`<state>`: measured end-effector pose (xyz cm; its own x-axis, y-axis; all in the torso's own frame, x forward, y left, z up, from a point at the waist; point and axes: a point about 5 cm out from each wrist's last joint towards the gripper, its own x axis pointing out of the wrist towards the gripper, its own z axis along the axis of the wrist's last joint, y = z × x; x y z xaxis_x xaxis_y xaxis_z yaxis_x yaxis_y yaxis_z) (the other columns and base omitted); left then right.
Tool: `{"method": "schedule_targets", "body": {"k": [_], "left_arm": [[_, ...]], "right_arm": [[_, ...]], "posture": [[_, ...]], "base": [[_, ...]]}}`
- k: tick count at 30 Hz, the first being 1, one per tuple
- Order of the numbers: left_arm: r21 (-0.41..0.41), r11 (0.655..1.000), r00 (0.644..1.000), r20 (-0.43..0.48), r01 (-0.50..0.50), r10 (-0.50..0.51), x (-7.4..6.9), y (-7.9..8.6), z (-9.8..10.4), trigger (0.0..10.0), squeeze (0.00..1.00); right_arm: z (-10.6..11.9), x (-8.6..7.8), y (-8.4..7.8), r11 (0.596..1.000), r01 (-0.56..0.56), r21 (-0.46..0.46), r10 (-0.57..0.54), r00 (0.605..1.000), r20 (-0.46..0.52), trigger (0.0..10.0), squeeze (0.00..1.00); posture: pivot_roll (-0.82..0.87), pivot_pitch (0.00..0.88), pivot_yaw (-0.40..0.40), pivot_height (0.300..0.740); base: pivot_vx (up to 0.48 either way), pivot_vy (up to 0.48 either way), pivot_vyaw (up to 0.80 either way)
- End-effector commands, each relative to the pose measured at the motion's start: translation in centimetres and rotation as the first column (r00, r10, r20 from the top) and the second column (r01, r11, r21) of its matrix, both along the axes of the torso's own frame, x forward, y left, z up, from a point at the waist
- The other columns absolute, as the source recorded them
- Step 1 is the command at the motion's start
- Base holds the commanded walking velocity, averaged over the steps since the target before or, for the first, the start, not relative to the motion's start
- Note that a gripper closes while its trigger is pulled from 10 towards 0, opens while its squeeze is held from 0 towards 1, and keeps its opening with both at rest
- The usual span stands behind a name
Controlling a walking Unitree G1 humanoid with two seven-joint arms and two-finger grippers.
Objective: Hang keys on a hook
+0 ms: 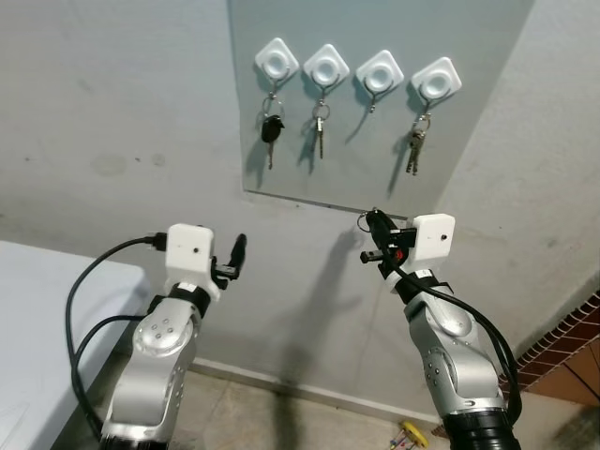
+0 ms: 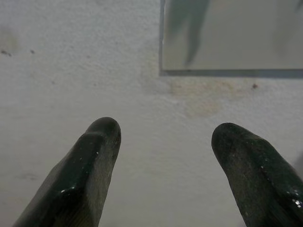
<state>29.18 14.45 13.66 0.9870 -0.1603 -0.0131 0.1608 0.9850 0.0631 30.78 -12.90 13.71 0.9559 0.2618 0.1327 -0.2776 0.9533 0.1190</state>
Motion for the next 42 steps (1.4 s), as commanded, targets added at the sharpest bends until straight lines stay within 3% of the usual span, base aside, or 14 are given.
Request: {"method": "schedule_targets", "body": {"k": [1,10,18,25,30,34,42], "left_arm": [[0.011,0.999,0.999,0.01,-0.035,0.035,0.5,0.3,0.2,10.0,0.0],[-0.006,1.0,1.0,0.022,-0.001,0.001,1.4,0.0,0.7,10.0,0.0],[-0.008,0.991,0.988,0.087,0.13,-0.129,1.7,-1.9,2.0,10.0,0.0],[0.009,0.975,0.967,0.127,0.224,-0.223,1.7,-3.7,3.0,10.0,0.0],[0.019,0.971,0.96,0.148,0.239,-0.239,1.8,-4.2,3.4,10.0,0.0],[0.029,0.958,0.935,0.212,0.284,-0.284,1.7,-5.3,5.3,10.0,0.0],[0.032,0.951,0.922,0.236,0.307,-0.306,1.7,-5.7,6.1,10.0,0.0]], "right_arm": [[0.4,-0.2,-0.4,1.0,0.019,0.001,-0.019,1.0,0.016,10.0,0.0],[0.4,-0.1,0.4,0.999,-0.003,-0.034,0.003,1.0,0.007,10.0,0.0],[2.9,0.1,2.5,0.984,-0.172,-0.049,0.178,0.975,0.133,10.0,0.0],[4.5,0.7,3.3,0.965,-0.258,-0.05,0.263,0.946,0.188,10.0,0.0],[5.1,1.1,3.4,0.961,-0.272,-0.048,0.276,0.938,0.21,10.0,0.0],[8.1,2.6,3.3,0.963,-0.26,-0.075,0.271,0.914,0.302,10.0,0.0],[9.9,3.2,2.7,0.958,-0.27,-0.094,0.286,0.892,0.351,10.0,0.0]], "posture": [[-0.17,0.0,0.028,0.74],[-0.18,0.0,0.036,0.74],[-0.16,0.0,0.028,0.74],[-0.15,0.0,0.016,0.74],[-0.15,0.0,0.014,0.74],[-0.14,0.0,0.006,0.74],[-0.12,0.0,-0.005,0.74]], "base": [[0.0,0.0,0.0],[0.0,0.0,0.0],[0.0,0.0,0.0],[0.0,0.0,0.0],[0.0,0.0,0.0],[0.0,0.0,0.0],[0.0,0.0,0.0]]}}
